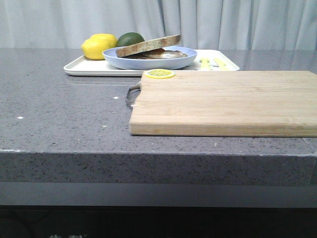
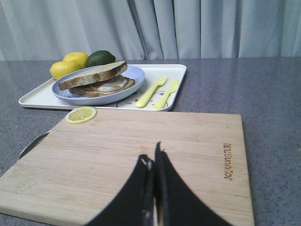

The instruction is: Place bread and move sandwich to tray

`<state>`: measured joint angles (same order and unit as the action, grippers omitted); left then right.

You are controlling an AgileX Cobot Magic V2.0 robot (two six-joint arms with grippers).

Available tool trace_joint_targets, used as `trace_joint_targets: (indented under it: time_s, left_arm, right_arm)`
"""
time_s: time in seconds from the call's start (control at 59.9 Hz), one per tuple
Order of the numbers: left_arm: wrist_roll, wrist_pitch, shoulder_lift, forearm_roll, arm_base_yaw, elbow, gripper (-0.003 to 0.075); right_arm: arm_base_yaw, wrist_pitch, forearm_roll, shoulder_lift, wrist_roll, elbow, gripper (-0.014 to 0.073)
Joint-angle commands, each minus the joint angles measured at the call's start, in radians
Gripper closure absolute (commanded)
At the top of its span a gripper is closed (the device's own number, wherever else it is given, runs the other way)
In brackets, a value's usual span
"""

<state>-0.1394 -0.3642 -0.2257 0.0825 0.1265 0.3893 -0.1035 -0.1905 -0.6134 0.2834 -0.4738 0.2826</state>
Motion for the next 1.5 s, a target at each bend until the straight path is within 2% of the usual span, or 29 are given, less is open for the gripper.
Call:
trace_joint_targets:
  time_s: [0.0, 0.3, 0.384, 0.534, 0.701, 0.951, 1.085, 1.485]
  left_arm:
    - [-0.012, 0.081, -0.011, -0.006, 0.001, 0.023, 0.0741]
    - [-0.012, 0.083, -0.011, -0.006, 0.001, 0.023, 0.0741]
    - [-0.012, 0.118, 0.011, -0.006, -0.001, 0.000, 0.0741]
    - [-0.012, 0.189, 0.111, -0.048, -0.079, -0.097, 0.0741]
    - [-0.012, 0.199, 0.235, -0.093, -0.149, -0.212, 0.0741]
    - [-0.012, 0.234, 0.253, -0.093, -0.151, -0.333, 0.0741]
    - [-0.012, 0.317, 0.253, -0.093, -0.151, -0.397, 0.0741]
    - [-0.012, 0.301, 0.253, -0.093, -0.151, -0.395, 0.0741]
  right_arm:
    - [-0.002, 0.065, -0.008, 0.008, -0.007, 0.025, 0.0663]
    - [-0.002, 0.065, -0.008, 0.008, -0.007, 0.025, 0.0663]
    - [-0.002, 0.065, -0.008, 0.008, -0.007, 0.025, 0.0663]
    - [-0.002, 0.064, -0.008, 0.008, -0.007, 0.025, 0.0663]
    - [-0.002, 0.063, -0.008, 0.008, -0.007, 0.025, 0.0663]
    - [-0.002, 0.062, -0.008, 0.008, -0.007, 0.025, 0.0663]
    - [-0.002, 0.062, -0.008, 0.008, -0.007, 0.025, 0.0663]
    - [-0.002, 0.062, -0.008, 0.008, -0.007, 0.025, 0.0663]
